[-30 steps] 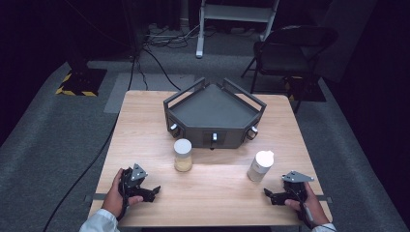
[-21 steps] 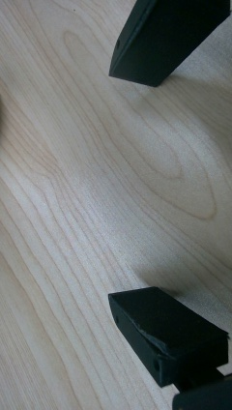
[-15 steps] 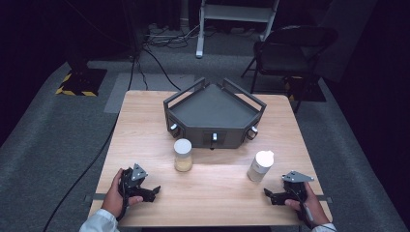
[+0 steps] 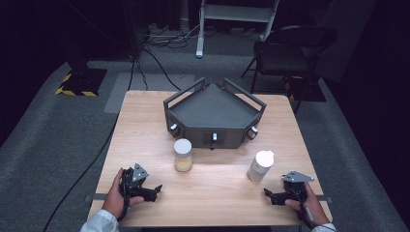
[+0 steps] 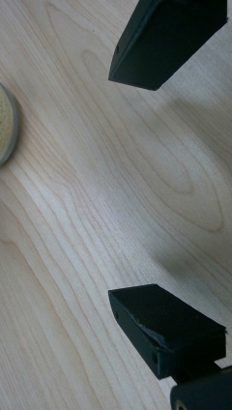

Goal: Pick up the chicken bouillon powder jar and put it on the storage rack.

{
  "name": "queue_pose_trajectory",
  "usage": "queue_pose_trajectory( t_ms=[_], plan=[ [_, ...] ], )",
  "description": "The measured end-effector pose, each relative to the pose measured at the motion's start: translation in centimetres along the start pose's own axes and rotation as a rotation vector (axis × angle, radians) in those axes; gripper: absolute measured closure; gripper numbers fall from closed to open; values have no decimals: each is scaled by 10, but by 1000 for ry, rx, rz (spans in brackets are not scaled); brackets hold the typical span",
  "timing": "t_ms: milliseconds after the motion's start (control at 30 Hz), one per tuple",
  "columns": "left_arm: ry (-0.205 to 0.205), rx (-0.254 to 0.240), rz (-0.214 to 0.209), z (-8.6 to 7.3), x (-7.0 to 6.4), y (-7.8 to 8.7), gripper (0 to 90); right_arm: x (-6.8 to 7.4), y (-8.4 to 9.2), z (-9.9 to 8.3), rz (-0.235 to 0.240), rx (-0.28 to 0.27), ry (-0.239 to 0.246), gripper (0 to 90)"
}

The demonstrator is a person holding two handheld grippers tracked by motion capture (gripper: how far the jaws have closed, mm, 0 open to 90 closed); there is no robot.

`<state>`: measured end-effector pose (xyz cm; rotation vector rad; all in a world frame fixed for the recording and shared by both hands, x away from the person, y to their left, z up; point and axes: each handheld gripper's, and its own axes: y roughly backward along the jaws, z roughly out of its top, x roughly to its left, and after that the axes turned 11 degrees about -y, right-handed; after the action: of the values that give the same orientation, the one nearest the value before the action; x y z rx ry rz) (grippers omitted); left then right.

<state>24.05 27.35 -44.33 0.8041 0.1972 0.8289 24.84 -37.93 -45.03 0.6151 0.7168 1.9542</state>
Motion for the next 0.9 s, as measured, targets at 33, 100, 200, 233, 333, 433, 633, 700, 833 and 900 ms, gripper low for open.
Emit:
queue_pose_trajectory(
  t_ms=[33,100,200,233,333,433,633,700,833,900],
  plan=[
    [-5,-5,0,0,0,0,21,0,0,0,0,0,0,0],
    [-5,-8,3,1,-1,1,20,0,0,0,0,0,0,0],
    [2,-24,0,2,-2,3,20,0,0,0,0,0,0,0],
    [-1,-29,3,3,-3,3,20,0,0,0,0,0,0,0],
    [-7,-37,5,4,-5,4,18,0,0,0,0,0,0,0],
    [-9,-42,4,6,-6,5,18,0,0,0,0,0,0,0],
    [-17,-52,0,10,-8,5,18,0,0,0,0,0,0,0],
    [-21,-55,-3,12,-9,4,18,0,0,0,0,0,0,0],
    [-30,-62,-6,17,-10,3,18,0,0,0,0,0,0,0],
    [-37,-63,-5,19,-11,3,17,0,0,0,0,0,0,0]
  ],
)
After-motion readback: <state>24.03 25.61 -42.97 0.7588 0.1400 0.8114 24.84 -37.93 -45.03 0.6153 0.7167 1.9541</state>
